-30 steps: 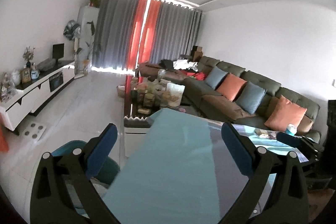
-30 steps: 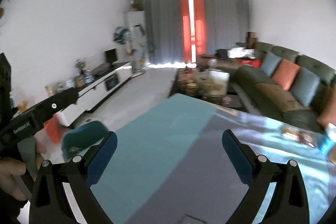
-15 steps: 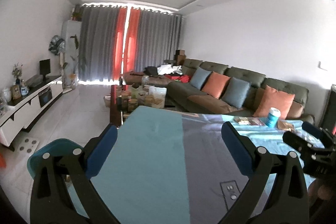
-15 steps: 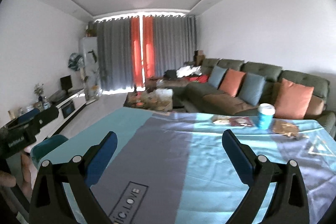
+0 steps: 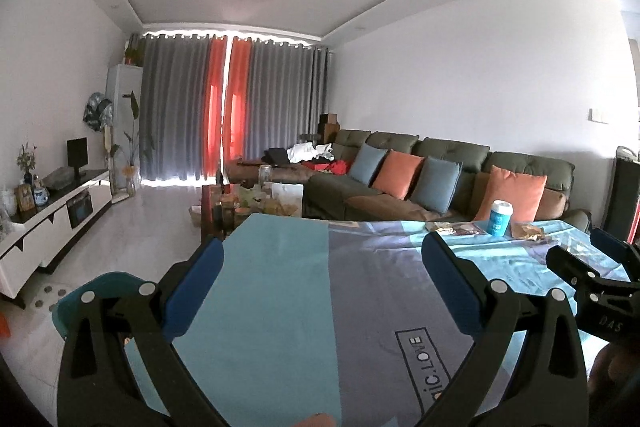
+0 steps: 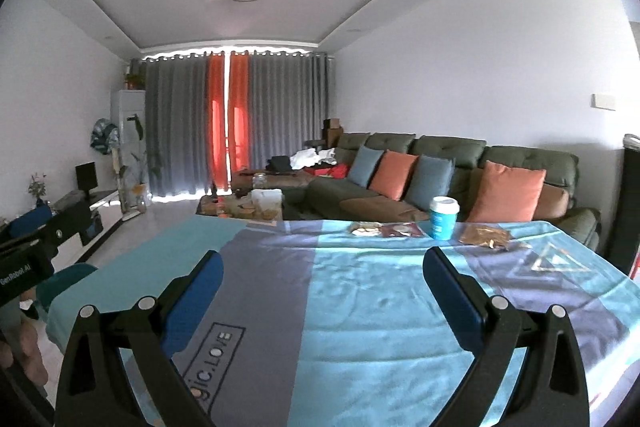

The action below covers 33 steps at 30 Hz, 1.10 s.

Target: Collect trash

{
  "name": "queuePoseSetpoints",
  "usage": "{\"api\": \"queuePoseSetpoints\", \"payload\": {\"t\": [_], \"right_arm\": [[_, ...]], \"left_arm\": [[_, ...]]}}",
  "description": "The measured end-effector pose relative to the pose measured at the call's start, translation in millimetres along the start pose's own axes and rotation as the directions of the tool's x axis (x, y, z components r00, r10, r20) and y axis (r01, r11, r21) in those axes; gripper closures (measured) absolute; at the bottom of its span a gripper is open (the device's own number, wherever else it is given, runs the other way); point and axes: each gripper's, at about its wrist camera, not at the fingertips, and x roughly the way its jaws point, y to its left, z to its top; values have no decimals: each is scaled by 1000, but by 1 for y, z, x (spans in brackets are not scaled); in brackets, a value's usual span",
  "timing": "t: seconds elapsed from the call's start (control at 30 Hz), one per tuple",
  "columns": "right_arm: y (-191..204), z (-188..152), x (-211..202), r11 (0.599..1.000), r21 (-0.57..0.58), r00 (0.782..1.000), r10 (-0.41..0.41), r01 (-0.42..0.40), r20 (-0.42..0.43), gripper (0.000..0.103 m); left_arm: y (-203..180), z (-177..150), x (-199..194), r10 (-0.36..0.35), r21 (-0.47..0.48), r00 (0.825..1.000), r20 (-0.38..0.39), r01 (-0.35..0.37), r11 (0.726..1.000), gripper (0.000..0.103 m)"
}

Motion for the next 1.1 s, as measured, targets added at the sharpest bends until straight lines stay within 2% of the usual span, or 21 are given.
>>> {"api": "queuePoseSetpoints", "payload": {"t": [0.3, 0.47, 0.67, 0.87, 1.1], "right_arm": [[-6, -5, -25, 996, 25, 996, -86, 85, 22, 7], [-6, -8, -37, 993, 21, 992, -116, 115, 39, 7], [-4, -9, -44, 992, 11, 991, -123, 123, 44, 7], [2, -7, -58, 991, -11, 986, -134, 136, 99, 7], [6, -7, -65, 987, -25, 981, -152, 156, 121, 7]], "left_arm": [[-1, -2, -15, -35, -12, 999, -7, 35, 999, 5], [1, -1, -22, -23, -30, 1000, -11, 22, 999, 5], [-2, -3, -28, -22, -21, 1000, -19, 22, 1000, 5], [-4, -7, -35, -42, 5, 999, -26, 42, 999, 5], [0, -10, -51, -53, 7, 999, -4, 53, 999, 5]]}}
